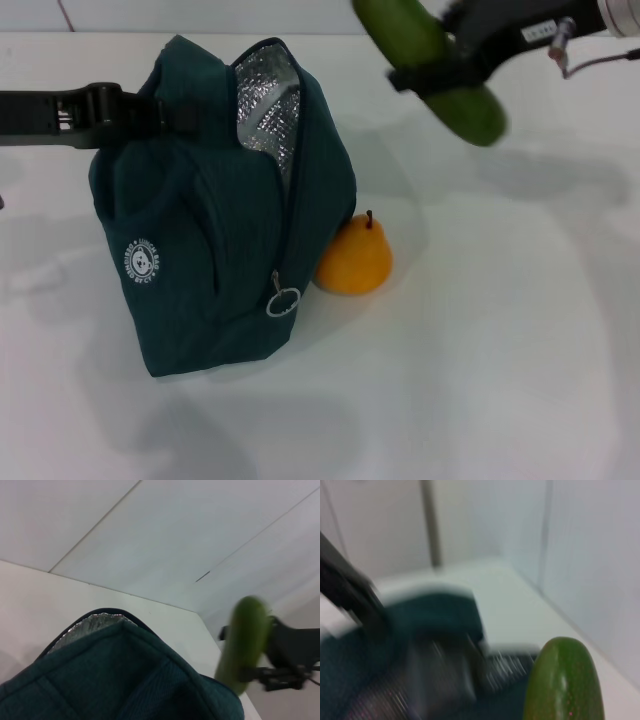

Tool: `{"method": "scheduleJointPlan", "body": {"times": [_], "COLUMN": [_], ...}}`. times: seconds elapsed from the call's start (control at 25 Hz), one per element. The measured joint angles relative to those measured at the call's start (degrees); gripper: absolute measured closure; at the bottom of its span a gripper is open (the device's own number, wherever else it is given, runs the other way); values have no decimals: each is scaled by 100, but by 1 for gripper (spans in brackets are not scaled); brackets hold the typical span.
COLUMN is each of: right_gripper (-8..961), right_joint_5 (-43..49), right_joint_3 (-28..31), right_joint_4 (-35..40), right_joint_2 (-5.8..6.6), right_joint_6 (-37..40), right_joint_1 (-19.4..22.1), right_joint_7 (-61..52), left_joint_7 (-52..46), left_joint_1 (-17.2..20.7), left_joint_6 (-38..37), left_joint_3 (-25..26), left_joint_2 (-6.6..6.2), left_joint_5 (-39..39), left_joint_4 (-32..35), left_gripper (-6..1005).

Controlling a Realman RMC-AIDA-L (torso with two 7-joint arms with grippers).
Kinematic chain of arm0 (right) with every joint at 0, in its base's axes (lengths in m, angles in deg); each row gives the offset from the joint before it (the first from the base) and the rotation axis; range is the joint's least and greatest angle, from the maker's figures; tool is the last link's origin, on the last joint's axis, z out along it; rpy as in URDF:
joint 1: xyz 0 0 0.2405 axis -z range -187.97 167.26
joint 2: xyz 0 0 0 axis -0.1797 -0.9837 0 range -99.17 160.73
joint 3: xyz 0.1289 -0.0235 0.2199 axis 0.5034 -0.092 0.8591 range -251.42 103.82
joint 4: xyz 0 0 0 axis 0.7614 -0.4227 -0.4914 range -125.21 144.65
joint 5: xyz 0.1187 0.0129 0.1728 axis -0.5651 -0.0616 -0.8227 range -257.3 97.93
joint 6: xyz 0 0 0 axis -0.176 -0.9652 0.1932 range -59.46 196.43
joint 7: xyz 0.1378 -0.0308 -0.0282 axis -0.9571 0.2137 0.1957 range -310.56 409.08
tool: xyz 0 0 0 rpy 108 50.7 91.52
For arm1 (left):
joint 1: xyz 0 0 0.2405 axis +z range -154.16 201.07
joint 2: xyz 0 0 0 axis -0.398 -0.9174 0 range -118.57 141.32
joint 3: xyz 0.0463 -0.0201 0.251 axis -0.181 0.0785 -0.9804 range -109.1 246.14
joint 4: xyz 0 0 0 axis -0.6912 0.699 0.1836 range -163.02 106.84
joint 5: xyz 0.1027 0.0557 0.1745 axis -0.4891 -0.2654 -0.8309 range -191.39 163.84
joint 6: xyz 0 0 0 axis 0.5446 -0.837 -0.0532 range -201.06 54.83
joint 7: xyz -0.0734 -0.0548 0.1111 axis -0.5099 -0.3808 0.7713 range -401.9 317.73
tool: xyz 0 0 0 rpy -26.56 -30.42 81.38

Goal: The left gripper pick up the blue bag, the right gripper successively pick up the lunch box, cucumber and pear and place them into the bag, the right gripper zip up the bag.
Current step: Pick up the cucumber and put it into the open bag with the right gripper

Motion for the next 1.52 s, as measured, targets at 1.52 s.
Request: {"method": "scheduleJointPlan", "body": {"times": [1.52], "right_gripper": [283], "right_joint_5": [-8774], "right_joint_3": [-3558], "right_joint_4": [-3671], "right_joint_2": [-68], "right_joint_6": [-553], "right_joint_1": [435], "right_joint_7": [5929], "left_joint_7": [20], "left_joint_1": [140], "left_joint_6": [-19], "left_joint_3": [-10], "left_joint_2": [54], "left_joint_5": [11], "left_joint_4": [-3], "left_gripper": [952]}}
